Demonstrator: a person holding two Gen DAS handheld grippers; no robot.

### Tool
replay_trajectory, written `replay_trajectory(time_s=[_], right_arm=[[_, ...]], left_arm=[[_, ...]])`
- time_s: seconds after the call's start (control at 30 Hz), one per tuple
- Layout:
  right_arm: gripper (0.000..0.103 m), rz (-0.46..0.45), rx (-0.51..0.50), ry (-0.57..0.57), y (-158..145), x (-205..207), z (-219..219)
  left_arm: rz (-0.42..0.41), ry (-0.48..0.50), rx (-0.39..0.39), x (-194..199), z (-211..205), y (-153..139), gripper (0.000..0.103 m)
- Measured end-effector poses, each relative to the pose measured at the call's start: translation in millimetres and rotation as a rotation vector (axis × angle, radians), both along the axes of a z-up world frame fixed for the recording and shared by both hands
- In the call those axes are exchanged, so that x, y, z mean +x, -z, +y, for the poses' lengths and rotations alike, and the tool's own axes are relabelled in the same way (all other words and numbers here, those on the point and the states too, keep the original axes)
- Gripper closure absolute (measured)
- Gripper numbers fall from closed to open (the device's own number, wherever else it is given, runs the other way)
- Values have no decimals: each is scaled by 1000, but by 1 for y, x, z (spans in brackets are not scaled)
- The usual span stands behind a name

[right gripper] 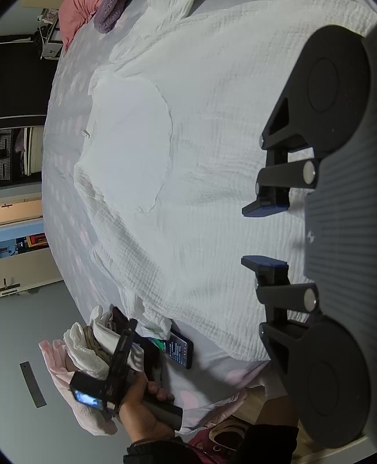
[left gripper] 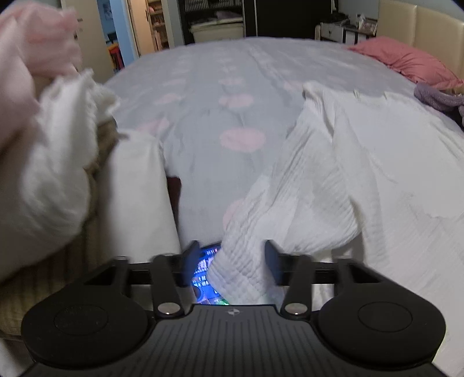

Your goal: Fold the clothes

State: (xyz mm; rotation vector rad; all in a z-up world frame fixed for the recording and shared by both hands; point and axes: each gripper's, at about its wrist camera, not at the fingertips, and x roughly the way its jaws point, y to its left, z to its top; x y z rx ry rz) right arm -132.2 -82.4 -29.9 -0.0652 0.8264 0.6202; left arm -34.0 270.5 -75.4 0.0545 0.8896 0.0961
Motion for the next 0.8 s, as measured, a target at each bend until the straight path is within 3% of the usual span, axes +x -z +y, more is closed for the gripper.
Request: replay_trajectory(time_s=[0.03,0.13,0.3,0.43,0.8], right_arm=[[70,1,-1,0,0,0,0],[70,-2,0,-1,-1,0,1],[70,-7,9,-7,-3,-1,1],[70,-13,14,-11,-5,-3,1],[69,-31,14,-15,-9,-6,1]], left_arm=[[3,-8,-1,1,3,1,99],[10,-22,-15,1,11,0,100],[-49,-42,-29,-12,30,-42,101],[-87,-75,48,-21,46,-83,101],[-141,-104,107,-38,46,-113,101]])
